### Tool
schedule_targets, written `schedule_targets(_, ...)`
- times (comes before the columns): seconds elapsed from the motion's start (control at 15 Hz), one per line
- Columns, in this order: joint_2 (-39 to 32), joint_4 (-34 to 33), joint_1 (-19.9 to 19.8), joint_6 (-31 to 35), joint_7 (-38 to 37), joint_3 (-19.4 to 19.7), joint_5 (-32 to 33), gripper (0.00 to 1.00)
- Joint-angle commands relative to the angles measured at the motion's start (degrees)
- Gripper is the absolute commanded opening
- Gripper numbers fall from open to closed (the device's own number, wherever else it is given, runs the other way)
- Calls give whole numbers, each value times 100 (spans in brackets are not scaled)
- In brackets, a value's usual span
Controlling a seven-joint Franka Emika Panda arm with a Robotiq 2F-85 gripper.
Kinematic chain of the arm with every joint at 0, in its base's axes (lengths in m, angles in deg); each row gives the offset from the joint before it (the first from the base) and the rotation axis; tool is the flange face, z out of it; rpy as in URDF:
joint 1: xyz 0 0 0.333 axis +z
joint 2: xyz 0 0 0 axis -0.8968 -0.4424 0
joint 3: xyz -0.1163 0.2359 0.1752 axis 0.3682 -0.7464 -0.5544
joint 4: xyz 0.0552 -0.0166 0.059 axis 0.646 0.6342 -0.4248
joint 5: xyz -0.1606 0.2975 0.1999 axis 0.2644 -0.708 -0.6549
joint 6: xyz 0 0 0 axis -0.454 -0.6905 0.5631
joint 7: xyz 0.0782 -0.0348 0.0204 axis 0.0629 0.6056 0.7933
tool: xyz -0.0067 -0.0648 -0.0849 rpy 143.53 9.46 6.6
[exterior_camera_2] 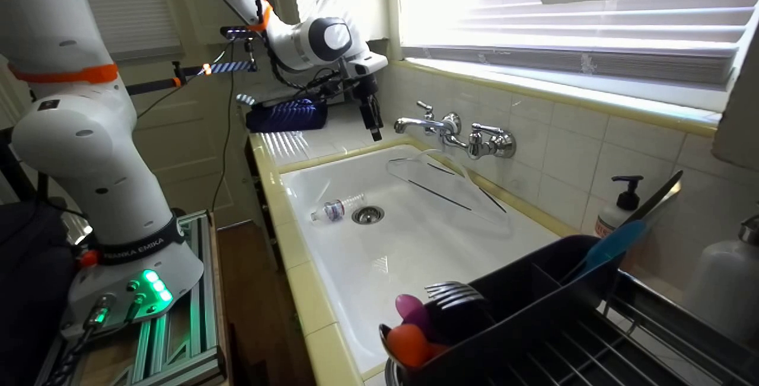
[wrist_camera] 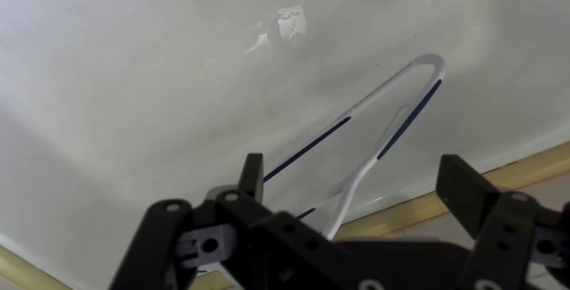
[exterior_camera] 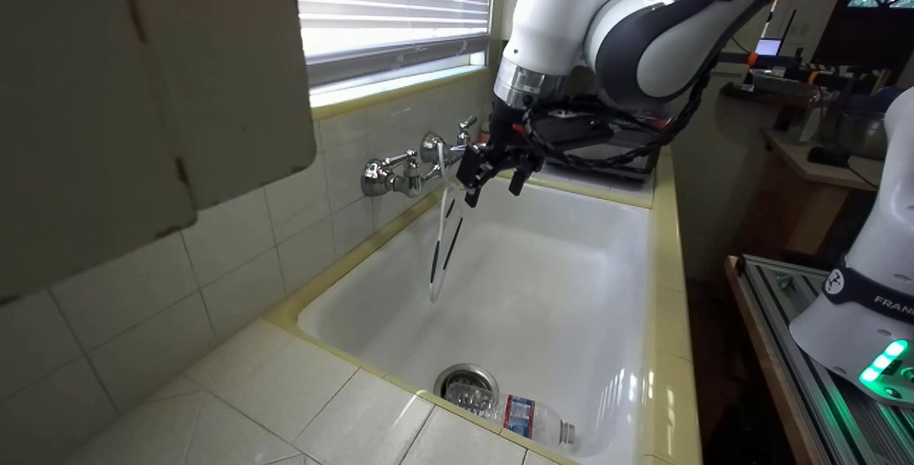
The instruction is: Take the hanger off the faucet and hang it on the side of the cabinet to the left above the sink
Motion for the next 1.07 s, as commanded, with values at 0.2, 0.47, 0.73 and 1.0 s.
schedule_targets(0.2, -331, -144, 460, 14, 43, 298, -21, 100)
schedule_targets(0.47, -524, -235, 591, 17, 50, 348, -6, 100)
schedule_targets(0.73, -746, -317, 699, 49, -369, 476, 280, 100)
schedule_targets(1.0, -1231, -431, 936, 335, -841, 699, 549, 100)
